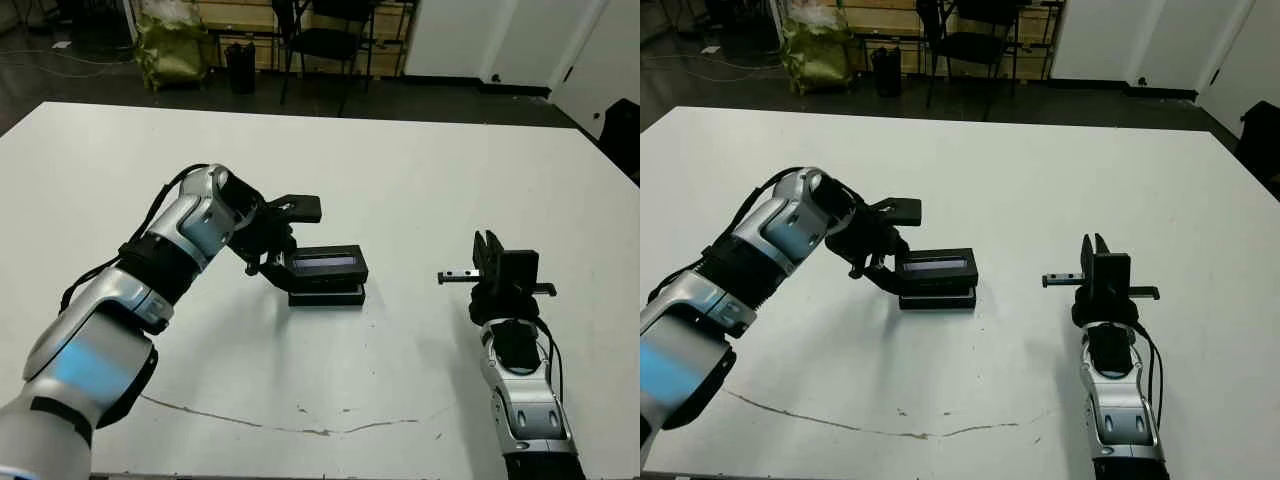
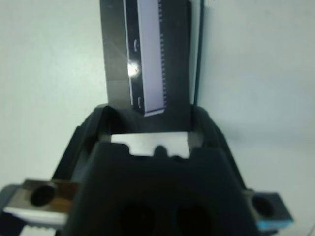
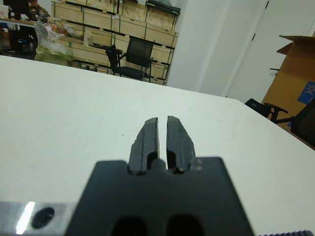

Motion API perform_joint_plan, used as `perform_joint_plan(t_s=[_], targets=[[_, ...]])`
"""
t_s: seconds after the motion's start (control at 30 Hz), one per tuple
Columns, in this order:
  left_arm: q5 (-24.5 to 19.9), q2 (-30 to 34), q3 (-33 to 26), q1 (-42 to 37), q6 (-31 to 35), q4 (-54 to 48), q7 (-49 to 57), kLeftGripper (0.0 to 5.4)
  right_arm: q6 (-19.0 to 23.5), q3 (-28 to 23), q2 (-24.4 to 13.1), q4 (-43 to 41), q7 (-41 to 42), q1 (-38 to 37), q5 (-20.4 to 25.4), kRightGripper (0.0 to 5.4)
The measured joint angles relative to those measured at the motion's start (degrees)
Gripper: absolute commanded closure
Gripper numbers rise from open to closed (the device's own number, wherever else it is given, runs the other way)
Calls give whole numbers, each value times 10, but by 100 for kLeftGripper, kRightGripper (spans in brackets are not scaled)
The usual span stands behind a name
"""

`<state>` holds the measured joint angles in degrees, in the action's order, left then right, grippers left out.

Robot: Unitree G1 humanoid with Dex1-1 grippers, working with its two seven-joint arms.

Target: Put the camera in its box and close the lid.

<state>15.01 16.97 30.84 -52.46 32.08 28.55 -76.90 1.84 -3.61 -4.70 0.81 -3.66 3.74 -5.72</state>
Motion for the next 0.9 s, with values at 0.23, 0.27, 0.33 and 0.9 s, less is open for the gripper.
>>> perform_joint_plan(t_s=[0.23,0.27,0.33,0.9], targets=[[-4,11,0,16,82,-62,37,287,-9,-2,0,6,2,0,5,540],[-5,13,0,17,85,-64,39,287,-13,-2,0,9,3,0,6,540],[-11,15,4,19,87,-66,39,287,-16,-2,0,12,5,0,6,540],[-24,43,23,28,-157,-49,35,287,-6,-1,1,0,2,1,0,540]])
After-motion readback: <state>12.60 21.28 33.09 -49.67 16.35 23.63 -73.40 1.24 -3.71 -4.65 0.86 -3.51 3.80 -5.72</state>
